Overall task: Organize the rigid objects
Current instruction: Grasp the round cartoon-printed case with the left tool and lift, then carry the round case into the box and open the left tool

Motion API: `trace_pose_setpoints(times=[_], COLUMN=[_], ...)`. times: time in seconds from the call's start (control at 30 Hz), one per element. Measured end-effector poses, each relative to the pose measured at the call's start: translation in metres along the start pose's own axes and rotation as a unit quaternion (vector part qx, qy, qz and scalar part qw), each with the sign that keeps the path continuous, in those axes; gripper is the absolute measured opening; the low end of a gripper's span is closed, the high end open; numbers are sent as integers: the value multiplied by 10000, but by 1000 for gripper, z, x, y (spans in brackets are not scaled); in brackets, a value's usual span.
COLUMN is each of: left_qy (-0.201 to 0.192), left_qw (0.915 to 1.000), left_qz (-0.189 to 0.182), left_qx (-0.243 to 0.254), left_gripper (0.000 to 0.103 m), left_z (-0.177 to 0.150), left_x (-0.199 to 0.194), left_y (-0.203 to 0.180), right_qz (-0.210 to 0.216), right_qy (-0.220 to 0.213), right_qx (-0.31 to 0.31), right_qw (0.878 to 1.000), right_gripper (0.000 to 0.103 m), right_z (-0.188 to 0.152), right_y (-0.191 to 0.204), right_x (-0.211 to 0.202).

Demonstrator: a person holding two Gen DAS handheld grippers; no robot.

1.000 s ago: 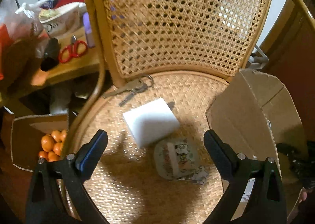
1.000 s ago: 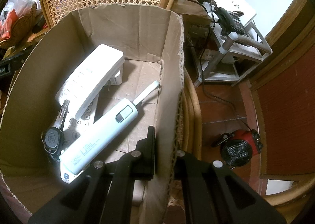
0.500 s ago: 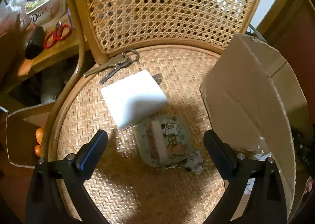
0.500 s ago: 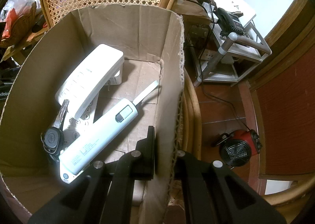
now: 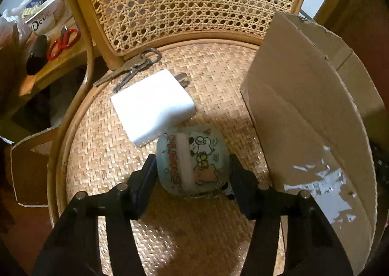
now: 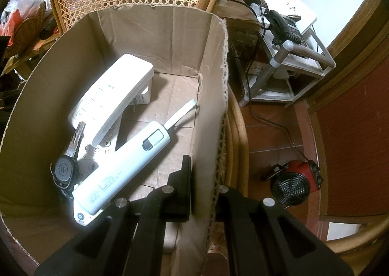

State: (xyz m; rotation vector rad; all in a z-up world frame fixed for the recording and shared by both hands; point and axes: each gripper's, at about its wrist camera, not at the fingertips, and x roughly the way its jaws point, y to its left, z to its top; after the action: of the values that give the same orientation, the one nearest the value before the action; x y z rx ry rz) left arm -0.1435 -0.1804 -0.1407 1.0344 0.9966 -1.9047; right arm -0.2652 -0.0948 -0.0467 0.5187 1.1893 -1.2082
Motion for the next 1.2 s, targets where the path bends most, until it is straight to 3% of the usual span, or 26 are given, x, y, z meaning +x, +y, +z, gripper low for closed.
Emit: trace_pose_setpoints(times=[0.13,0.27,0.53,0.63,0.9,1.2], left_qy=[-71,-249,-943,-1375,-2216,-2897], left_qw=[9995,9991,9948,9883,9726,9550], left_qz=[236,247,333,585,651,141], left_qx=[221,231,201,309,252,626], left_gripper=[56,56,56,56,56,56], left_z=[-11,-18,-32,-36,-35,-42], left_x=[-9,-24,-70,-96,-148,-190], left_y=[-7,-4,4,-2,-16,-67], right_qz=[1,-15,-12,-11,-18,-19], right_qy=[2,7,6,0,6,0], right_qx=[3,-15,-10,-10,-4,-20], right_qw=[10000,10000,10000,10000,10000,10000], right_gripper=[7,7,7,7,7,7], right_z=[0,3,4,4,5,4], right_y=[1,1,2,2,2,3], right_x=[0,1,1,1,2,1])
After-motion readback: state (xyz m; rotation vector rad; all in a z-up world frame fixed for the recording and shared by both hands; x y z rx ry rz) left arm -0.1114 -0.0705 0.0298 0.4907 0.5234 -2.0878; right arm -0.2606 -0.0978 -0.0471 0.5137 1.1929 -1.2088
